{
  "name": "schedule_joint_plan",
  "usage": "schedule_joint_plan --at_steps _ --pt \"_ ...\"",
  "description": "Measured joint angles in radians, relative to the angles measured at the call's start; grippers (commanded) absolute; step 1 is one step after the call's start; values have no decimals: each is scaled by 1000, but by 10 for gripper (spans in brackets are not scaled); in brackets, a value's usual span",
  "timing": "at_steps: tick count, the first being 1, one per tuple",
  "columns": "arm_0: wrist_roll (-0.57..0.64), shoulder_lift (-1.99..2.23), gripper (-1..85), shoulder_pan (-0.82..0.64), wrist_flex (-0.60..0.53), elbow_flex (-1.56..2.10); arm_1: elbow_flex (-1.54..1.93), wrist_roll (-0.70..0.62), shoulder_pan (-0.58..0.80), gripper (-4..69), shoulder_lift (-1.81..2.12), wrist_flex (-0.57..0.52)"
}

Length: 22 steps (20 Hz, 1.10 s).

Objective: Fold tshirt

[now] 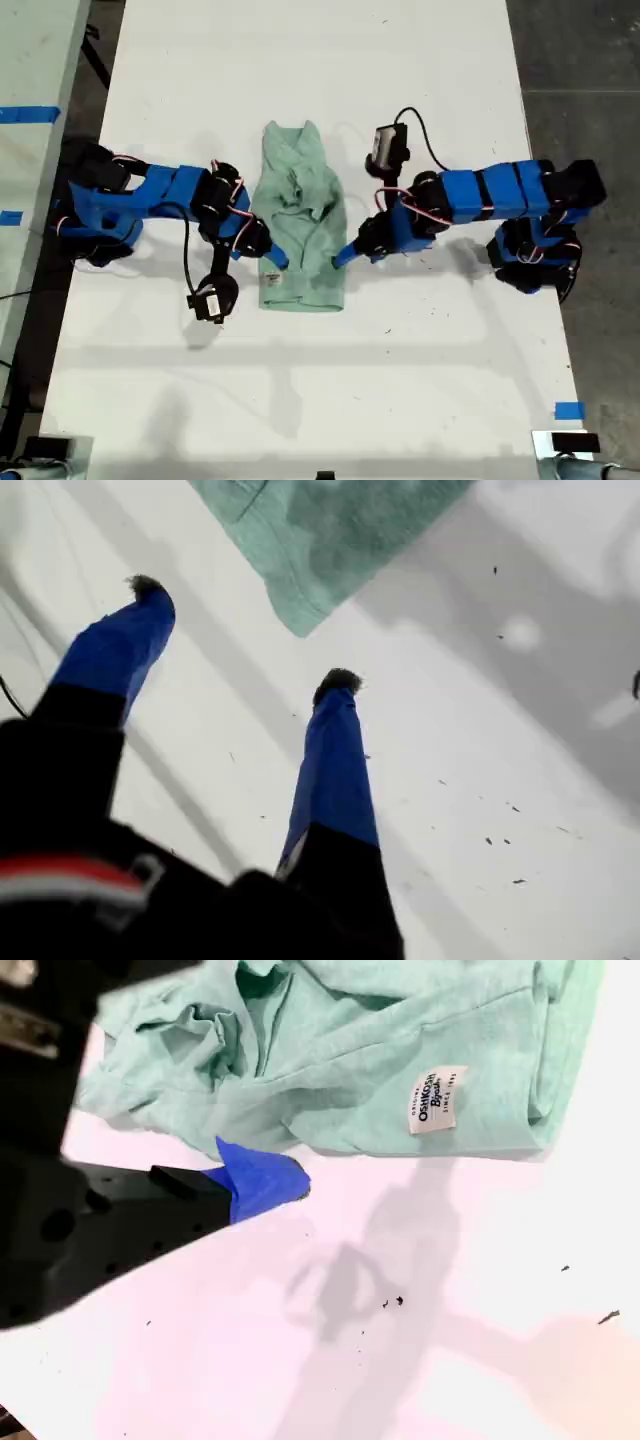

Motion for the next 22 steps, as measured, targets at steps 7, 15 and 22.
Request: schedule_joint_plan --at_steps 7,15,22 --pt "-38 0 316 40 0 52 -160 3 -17 286 -141 35" --pt "-37 2 322 43 -78 213 -161 6 -20 292 -253 23" --pt "20 -2 307 -12 -276 364 -163 -21 -17 296 -388 -63"
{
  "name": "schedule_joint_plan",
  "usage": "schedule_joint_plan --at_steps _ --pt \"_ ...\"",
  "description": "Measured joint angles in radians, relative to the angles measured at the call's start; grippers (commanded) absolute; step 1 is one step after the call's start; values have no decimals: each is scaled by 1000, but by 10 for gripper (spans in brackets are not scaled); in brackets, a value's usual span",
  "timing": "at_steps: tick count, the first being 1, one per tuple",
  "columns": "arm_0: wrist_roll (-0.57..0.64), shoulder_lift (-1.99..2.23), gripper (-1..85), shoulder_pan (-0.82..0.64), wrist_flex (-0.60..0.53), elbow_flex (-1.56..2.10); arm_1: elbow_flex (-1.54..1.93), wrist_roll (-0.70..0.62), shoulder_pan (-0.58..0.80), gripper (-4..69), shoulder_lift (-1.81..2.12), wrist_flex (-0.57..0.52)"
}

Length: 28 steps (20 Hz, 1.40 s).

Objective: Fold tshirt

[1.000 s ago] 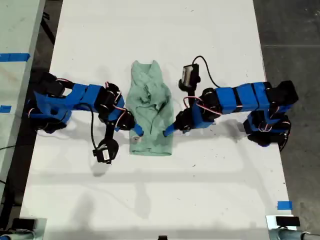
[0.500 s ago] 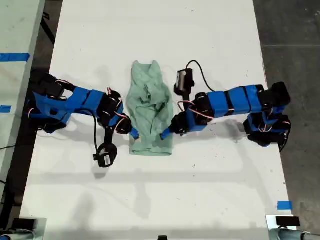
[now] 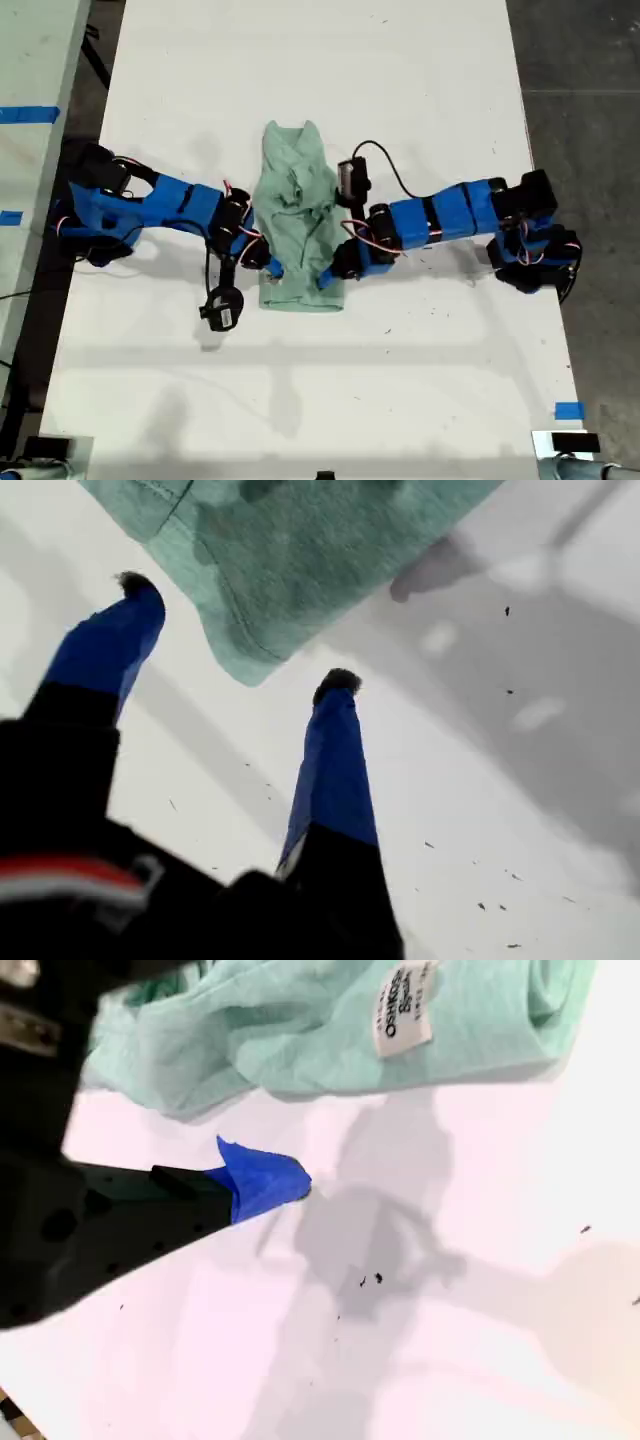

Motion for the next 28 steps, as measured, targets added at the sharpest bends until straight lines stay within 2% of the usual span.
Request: schedule_joint_plan --at_steps 4,9,10,12,13,15,19,22,28 --pt "41 -110 262 -38 -124 25 0 -26 25 291 -98 -67" --pt "51 -265 123 -54 -259 5 -60 -43 43 250 -212 -129" --pt "51 -284 89 -54 -285 -5 -75 -40 44 213 -225 -137" --pt "51 -310 23 -55 -310 -17 -95 -38 51 89 -250 -143" --pt "46 -311 0 -55 -322 -17 -101 -38 52 59 -259 -146" --pt "49 -314 0 -55 -333 -17 -127 -29 54 -19 -276 -170" --pt "40 -291 0 -55 -336 -17 -143 -20 34 -18 -281 -172" --pt "40 -230 0 -38 -337 -8 -255 -17 3 -18 -291 -63" --pt "67 -210 0 83 -130 -279 -339 -20 -100 -18 -127 84"
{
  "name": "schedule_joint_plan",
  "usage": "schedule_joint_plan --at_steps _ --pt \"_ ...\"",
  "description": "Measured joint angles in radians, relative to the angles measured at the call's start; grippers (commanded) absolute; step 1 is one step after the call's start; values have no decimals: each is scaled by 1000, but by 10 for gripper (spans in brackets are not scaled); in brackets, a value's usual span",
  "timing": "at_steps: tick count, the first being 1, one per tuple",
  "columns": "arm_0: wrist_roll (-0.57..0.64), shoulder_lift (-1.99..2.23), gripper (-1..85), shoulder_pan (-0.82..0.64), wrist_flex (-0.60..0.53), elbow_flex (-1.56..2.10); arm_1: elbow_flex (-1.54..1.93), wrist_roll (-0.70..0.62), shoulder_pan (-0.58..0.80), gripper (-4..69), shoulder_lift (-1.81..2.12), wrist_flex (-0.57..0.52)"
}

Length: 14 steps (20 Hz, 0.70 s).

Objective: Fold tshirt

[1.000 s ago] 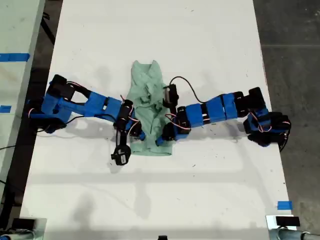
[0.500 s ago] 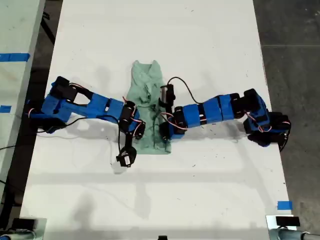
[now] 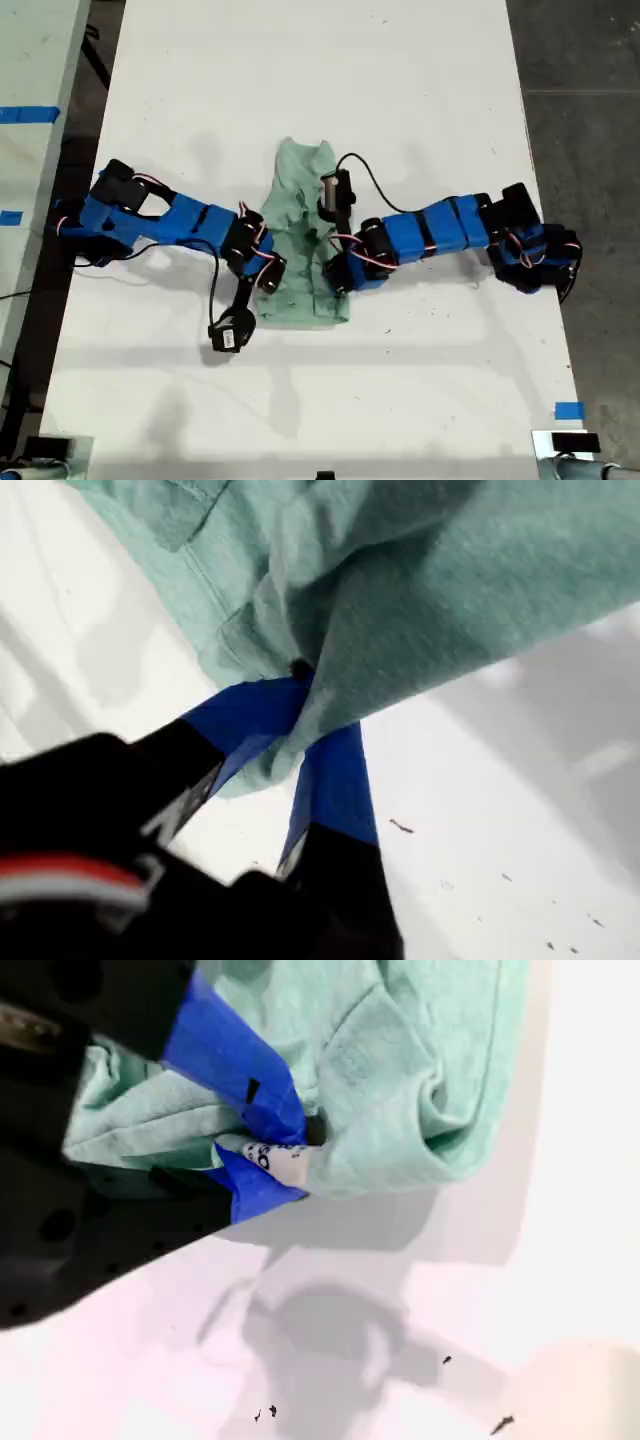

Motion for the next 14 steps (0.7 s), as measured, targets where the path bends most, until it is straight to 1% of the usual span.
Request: schedule_joint_plan --at_steps 3,6,10,14 --pt "26 71 0 9 15 -12 0 -21 9 -18 49 0" --pt "101 172 0 -51 57 -12 9 -97 98 -18 81 -6" --pt "262 305 0 -258 138 0 83 -224 313 -18 176 -46" --pt "433 348 0 -497 137 51 242 -311 538 -18 270 -132"
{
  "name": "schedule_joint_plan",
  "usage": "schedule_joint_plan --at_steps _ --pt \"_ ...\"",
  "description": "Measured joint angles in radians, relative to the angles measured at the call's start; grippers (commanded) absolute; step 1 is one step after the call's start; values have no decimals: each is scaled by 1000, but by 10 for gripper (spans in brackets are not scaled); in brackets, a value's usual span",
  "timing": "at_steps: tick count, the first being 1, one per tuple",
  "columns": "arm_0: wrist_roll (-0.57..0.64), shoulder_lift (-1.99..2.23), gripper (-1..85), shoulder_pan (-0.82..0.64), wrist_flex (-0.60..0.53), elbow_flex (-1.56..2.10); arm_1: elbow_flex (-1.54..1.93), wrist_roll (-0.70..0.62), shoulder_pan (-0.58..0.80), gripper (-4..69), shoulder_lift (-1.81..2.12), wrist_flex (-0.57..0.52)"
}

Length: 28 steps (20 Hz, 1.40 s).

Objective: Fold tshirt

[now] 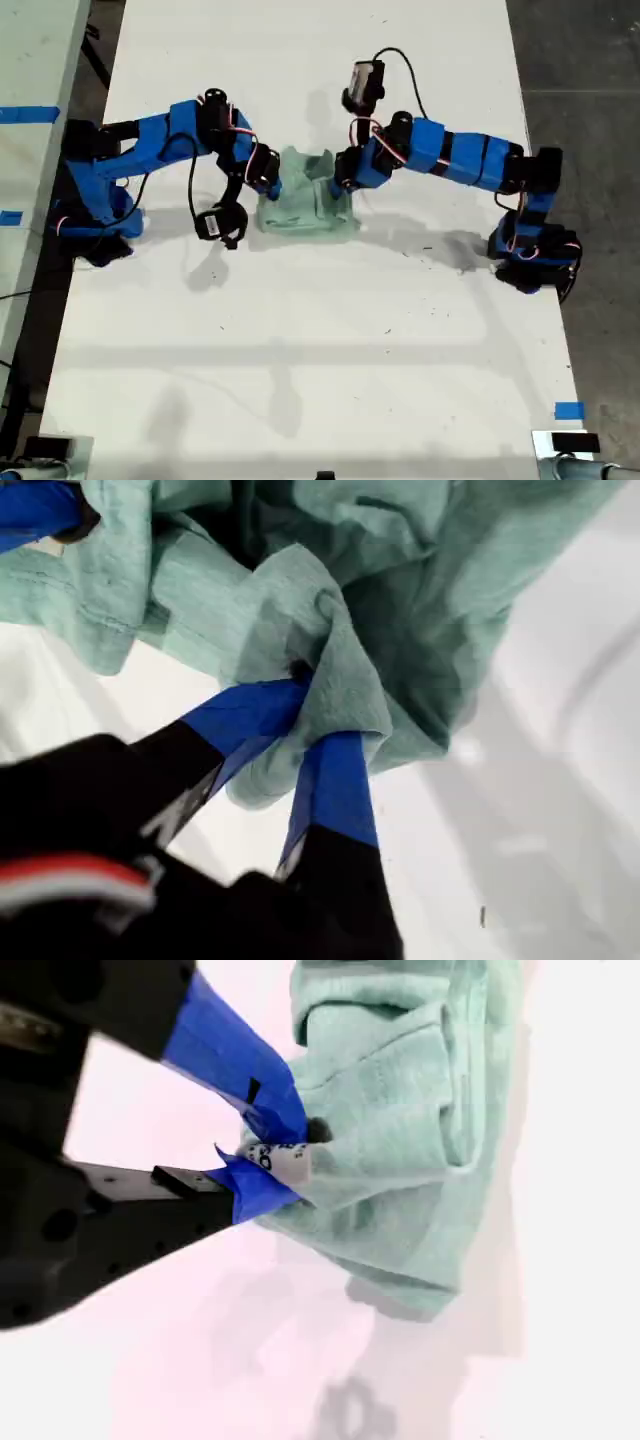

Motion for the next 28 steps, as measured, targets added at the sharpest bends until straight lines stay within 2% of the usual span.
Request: schedule_joint_plan --at_steps 2,3,4,5,6,7,11,13,14,16,18,20,21,23,25,27,28 --pt "60 0 12 -77 -9 23 94 -23 66 -9 44 -74" --pt "89 0 113 -98 -26 35 144 -35 89 97 71 -123" --pt "112 -9 262 -129 -35 37 192 -43 115 200 98 -172" --pt "124 -18 303 -161 -37 38 233 -44 144 258 121 -209" --pt "138 -20 327 -202 -23 49 259 -43 179 374 140 -222" --pt "155 -18 331 -252 -26 58 290 -43 218 385 166 -233" --pt "216 38 327 -462 -61 215 453 -64 377 296 331 -250" --pt "215 137 315 -517 -123 365 595 -64 411 271 468 -264" --pt "221 196 303 -523 -178 463 683 -66 423 234 549 -279" --pt "221 331 246 -517 -270 683 864 -60 439 170 721 -313" --pt "186 477 170 -497 -351 900 1045 -37 437 139 897 -336" --pt "141 655 48 -425 -454 1129 1235 12 414 83 1091 -345" --pt "106 755 20 -376 -508 1252 1330 40 396 61 1198 -348" --pt "-2 977 4 -310 -571 1508 1509 101 354 46 1430 -337" --pt "-103 1227 1 -261 -615 1759 1657 189 314 39 1666 -264" --pt "-133 1448 1 -233 -658 1950 1792 290 275 60 1907 -164" --pt "-138 1565 1 -236 -643 2023 1830 345 239 59 1944 -146"
